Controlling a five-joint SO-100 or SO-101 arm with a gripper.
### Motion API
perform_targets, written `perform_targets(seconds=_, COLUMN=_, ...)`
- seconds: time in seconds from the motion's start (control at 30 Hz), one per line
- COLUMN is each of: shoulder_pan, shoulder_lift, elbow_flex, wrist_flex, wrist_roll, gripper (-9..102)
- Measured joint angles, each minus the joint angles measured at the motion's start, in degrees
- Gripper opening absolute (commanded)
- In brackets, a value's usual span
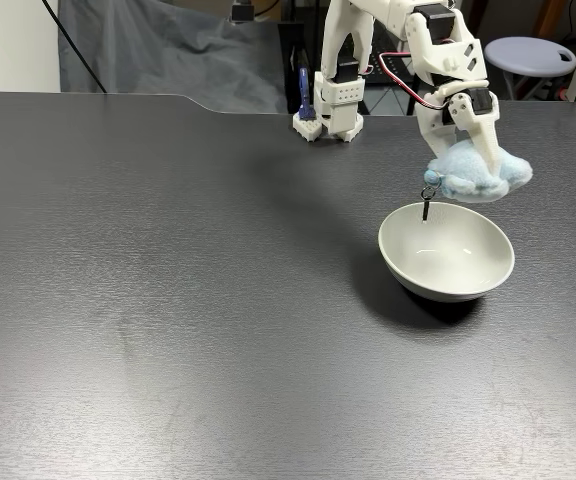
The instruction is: Grasp a skyblue doll and put it in the white bowl.
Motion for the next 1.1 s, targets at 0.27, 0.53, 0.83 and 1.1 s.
perform_targets(seconds=0.27, shoulder_pan=0.00, shoulder_lift=0.00, elbow_flex=0.00, wrist_flex=0.00, wrist_roll=0.00, gripper=7)
perform_targets(seconds=0.53, shoulder_pan=0.79, shoulder_lift=0.00, elbow_flex=4.48, wrist_flex=0.00, wrist_roll=0.00, gripper=31)
perform_targets(seconds=0.83, shoulder_pan=3.78, shoulder_lift=-0.09, elbow_flex=6.24, wrist_flex=0.00, wrist_roll=0.00, gripper=42)
perform_targets(seconds=1.1, shoulder_pan=3.34, shoulder_lift=-0.09, elbow_flex=6.24, wrist_flex=0.00, wrist_roll=0.00, gripper=42)
